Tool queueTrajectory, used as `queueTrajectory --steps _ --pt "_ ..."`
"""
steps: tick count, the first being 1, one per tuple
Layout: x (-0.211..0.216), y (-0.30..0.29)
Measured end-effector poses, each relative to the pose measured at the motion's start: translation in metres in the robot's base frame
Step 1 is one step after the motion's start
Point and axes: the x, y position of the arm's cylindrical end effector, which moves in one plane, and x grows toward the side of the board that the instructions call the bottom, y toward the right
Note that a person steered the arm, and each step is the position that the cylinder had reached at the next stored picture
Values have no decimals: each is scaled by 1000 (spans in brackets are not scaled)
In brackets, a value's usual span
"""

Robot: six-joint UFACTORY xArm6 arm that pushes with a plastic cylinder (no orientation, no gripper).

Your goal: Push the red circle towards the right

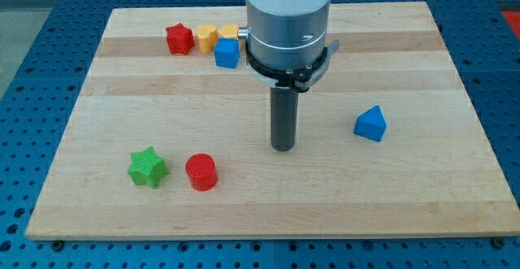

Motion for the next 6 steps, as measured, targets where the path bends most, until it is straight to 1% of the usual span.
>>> queueTrajectory --steps 1,2,3,4,5,6 --pt "0 1" --pt "22 22" --pt "76 -5" --pt "94 -99" --pt "82 -159" --pt "57 -141"
